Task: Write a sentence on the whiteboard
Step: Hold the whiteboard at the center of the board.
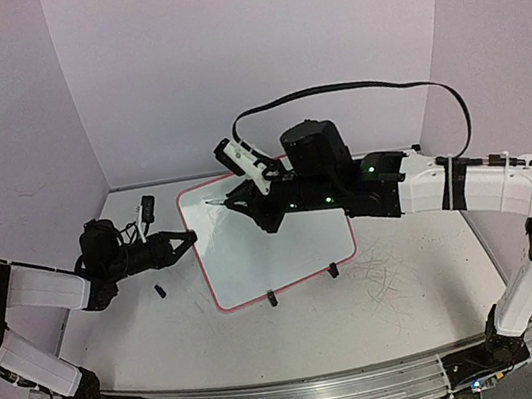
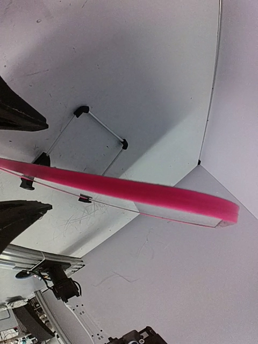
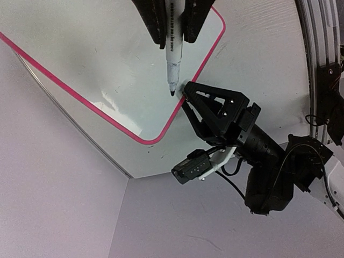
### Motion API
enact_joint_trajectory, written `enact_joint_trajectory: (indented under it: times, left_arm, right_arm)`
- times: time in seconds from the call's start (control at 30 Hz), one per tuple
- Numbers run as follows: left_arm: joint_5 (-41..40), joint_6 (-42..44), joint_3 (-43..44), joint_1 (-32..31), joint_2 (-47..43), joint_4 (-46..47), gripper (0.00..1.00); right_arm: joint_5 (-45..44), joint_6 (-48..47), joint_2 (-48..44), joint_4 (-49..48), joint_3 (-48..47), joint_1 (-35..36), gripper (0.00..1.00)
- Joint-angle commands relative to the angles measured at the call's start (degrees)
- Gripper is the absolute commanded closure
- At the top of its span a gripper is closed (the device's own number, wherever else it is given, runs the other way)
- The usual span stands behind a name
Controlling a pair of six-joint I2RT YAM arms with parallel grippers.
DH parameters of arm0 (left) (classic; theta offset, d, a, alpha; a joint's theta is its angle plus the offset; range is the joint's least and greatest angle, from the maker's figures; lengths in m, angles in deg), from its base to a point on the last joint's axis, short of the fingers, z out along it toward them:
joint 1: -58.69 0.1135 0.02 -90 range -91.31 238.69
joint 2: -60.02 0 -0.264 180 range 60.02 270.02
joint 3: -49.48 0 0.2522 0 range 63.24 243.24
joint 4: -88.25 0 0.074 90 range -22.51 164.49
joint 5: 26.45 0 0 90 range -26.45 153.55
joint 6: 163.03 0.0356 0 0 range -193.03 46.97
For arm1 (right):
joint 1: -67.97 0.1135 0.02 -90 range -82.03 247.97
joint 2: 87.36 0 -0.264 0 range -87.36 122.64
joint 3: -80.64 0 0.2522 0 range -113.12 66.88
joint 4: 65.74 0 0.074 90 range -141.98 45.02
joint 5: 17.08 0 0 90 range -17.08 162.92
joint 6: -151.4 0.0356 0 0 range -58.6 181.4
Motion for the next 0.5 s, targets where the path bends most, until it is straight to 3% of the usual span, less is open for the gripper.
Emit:
enact_joint_trajectory:
  times: [0.0, 0.3, 0.47]
  left_arm:
    - [2.33, 2.7, 2.94, 0.45, 1.34, 3.67, 0.56]
    - [4.5, 6.12, 3.96, 0.52, 3.51, 3.74, 0.75]
    - [5.29, 7.71, 3.8, 0.53, 3.57, 3.74, 0.78]
  right_arm:
    - [-2.07, -1.19, 4.3, -1.94, -5.87, 1.21, 1.0]
    - [-1.5, -2.13, 9.65, -2.03, -9.72, 1.82, 1.0]
    - [-3.54, -1.72, 10.46, -3.4, -9.18, 1.89, 1.0]
